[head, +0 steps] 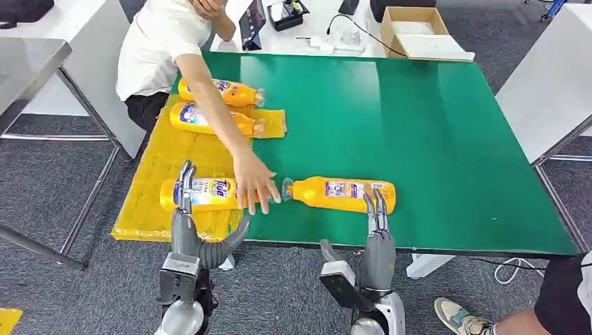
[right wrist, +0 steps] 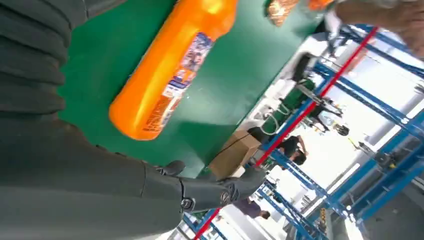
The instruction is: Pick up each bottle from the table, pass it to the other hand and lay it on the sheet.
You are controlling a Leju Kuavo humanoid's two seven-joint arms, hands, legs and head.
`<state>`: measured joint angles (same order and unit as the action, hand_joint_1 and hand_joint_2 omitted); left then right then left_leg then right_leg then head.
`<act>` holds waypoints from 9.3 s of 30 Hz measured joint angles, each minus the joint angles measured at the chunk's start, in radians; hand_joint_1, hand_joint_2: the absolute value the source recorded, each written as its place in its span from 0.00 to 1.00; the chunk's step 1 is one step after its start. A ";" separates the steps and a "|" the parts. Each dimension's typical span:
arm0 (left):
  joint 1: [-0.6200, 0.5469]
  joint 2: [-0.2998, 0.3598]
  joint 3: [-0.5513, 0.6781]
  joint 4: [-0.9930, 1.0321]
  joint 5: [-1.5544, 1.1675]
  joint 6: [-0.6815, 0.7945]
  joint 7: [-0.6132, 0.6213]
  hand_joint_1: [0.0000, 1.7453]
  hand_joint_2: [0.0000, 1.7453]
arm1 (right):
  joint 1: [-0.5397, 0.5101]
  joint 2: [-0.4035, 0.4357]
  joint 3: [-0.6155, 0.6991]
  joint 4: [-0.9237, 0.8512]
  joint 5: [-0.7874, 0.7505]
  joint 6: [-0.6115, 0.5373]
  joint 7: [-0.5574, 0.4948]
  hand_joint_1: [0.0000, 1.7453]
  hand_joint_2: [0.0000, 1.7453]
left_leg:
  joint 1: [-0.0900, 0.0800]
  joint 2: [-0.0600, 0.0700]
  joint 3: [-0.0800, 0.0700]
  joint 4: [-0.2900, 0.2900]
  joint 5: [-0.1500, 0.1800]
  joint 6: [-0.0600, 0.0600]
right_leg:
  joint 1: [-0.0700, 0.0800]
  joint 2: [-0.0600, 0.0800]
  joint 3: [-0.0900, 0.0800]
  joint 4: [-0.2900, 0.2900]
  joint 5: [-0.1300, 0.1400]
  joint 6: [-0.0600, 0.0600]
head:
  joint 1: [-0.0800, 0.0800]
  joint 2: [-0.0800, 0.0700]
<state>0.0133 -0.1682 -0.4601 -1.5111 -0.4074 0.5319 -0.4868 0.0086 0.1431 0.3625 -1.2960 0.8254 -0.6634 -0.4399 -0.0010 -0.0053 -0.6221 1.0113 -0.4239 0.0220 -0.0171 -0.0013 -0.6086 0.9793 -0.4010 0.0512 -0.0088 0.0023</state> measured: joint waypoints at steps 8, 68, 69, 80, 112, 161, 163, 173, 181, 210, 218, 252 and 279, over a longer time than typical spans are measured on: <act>-0.047 0.014 -0.048 0.005 0.023 -0.068 0.011 0.00 1.00 | -0.185 -0.020 -0.047 0.219 0.063 0.000 0.079 0.00 1.00 | 0.000 0.000 0.000 0.000 0.000 0.000 | 0.000 0.000 0.000 0.000 0.000 0.000 | 0.000 0.000; -0.180 -0.012 -0.076 0.164 0.155 -0.273 0.167 0.00 1.00 | -0.602 -0.080 -0.053 0.826 0.442 0.251 0.613 0.00 1.00 | 0.000 0.000 0.000 0.001 0.001 0.001 | 0.000 0.000 0.000 0.000 0.001 0.001 | 0.000 0.000; -0.181 -0.013 -0.076 0.168 0.155 -0.274 0.168 0.00 1.00 | -0.605 -0.081 -0.053 0.829 0.440 0.252 0.608 0.00 1.00 | 0.000 0.000 0.000 0.001 0.001 0.001 | 0.000 0.000 0.000 0.000 0.001 0.001 | 0.000 0.000; -0.202 -0.018 -0.076 0.192 0.178 -0.281 0.150 0.00 1.00 | -0.614 -0.084 -0.067 0.865 0.410 0.253 0.528 0.18 1.00 | 0.000 0.000 0.000 0.001 0.001 0.001 | 0.000 0.000 0.000 0.000 0.001 0.001 | 0.000 0.000; -0.223 -0.026 -0.092 0.236 0.222 -0.262 0.105 0.00 1.00 | -0.644 -0.096 -0.125 0.928 0.333 0.372 0.466 1.00 1.00 | 0.000 0.000 0.014 0.001 0.000 0.001 | 0.000 0.000 0.015 -0.001 0.000 0.001 | 0.000 0.000; -0.103 -0.006 -0.063 0.146 0.792 -0.522 0.257 0.00 1.00 | -0.292 0.066 -0.099 0.405 -0.394 0.361 -0.075 1.00 1.00 | 0.001 0.001 0.003 0.000 -0.001 0.000 | 0.001 0.001 0.003 0.000 0.000 0.001 | 0.000 0.000; -0.103 -0.006 -0.066 0.156 0.794 -0.526 0.249 0.00 1.00 | -0.272 0.074 -0.036 0.362 -0.398 0.369 -0.090 1.00 1.00 | 0.001 0.002 0.003 0.000 -0.001 0.000 | 0.000 0.001 0.002 0.000 0.000 0.001 | -0.001 0.000; -0.107 -0.007 -0.096 0.149 0.761 -0.547 0.188 0.00 1.00 | -0.248 0.076 0.145 0.315 -0.405 0.402 -0.113 1.00 1.00 | 0.000 0.000 0.001 0.000 -0.001 0.000 | 0.000 0.001 0.001 0.000 0.000 0.000 | 0.000 0.000; -0.111 -0.006 -0.096 0.150 0.758 -0.547 0.186 0.00 1.00 | -0.248 0.076 0.199 0.313 -0.394 0.420 -0.120 1.00 1.00 | 0.001 0.001 0.001 0.000 -0.001 0.000 | 0.000 0.001 0.000 0.000 0.000 0.000 | 0.000 0.000; -0.085 -0.006 -0.052 0.118 0.744 -0.521 0.134 1.00 1.00 | -0.314 0.074 0.294 0.377 -0.379 0.483 -0.071 0.97 1.00 | 0.001 0.001 0.001 0.000 -0.001 0.000 | 0.000 0.001 0.000 0.000 0.000 0.000 | 0.000 0.000; -0.083 -0.006 -0.050 0.118 0.744 -0.522 0.134 1.00 1.00 | -0.314 0.074 0.297 0.380 -0.378 0.484 -0.071 0.97 1.00 | 0.001 0.001 0.001 0.000 -0.001 0.000 | 0.000 0.001 0.000 0.000 0.000 0.000 | 0.000 0.000; -0.293 0.045 0.160 0.328 -0.100 0.054 0.121 1.00 1.00 | -0.207 0.050 0.287 0.269 -0.252 0.331 -0.061 0.00 1.00 | 0.001 0.000 0.000 0.000 0.001 -0.001 | 0.001 0.001 0.000 0.001 0.000 0.000 | 0.000 0.000; -0.634 0.101 0.124 1.009 -0.640 -0.166 0.433 1.00 1.00 | -0.215 0.076 0.289 0.285 -0.294 0.430 -0.099 0.00 1.00 | 0.001 0.000 -0.001 0.000 0.001 -0.001 | 0.001 0.001 0.000 0.001 0.000 0.000 | 0.000 0.000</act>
<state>-0.6203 -0.0668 -0.3364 -0.5025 -1.0471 0.3663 -0.0542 -0.2066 0.2194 0.6519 -1.0105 0.5318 -0.2331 -0.5386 0.0004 -0.0055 -0.6227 1.0116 -0.4229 0.0208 -0.0165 -0.0006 -0.6090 0.9804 -0.4007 0.0517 -0.0084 0.0023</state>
